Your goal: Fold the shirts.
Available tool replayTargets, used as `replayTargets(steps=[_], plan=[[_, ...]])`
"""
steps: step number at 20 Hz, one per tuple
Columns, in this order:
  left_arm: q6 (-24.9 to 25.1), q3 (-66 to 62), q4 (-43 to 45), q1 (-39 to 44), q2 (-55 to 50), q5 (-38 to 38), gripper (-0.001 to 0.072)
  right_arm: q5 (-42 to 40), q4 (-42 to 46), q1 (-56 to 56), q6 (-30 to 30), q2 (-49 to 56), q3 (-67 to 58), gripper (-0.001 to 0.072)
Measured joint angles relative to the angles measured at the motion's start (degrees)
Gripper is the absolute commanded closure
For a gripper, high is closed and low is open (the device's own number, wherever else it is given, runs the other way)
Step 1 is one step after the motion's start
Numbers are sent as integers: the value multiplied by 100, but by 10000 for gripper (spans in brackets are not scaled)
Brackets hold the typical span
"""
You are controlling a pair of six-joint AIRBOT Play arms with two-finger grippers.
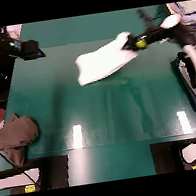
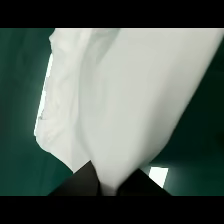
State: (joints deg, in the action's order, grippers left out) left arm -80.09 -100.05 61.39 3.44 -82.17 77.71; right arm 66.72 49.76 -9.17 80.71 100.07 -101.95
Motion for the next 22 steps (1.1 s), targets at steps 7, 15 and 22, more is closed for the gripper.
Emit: replayTargets(steps=[7, 15, 22], plan=[[-24, 0, -17, 592, 0, -157, 685, -560, 468, 2688, 328, -1508, 1106, 695], [-225, 0, -48, 686, 0, -258, 685, -678, 509, 3945, 310, -1893, 866, 695], [-243, 0, -55, 695, 0, -216, 685, 361, 721, 4424, 400, -2164, 212, 695]])
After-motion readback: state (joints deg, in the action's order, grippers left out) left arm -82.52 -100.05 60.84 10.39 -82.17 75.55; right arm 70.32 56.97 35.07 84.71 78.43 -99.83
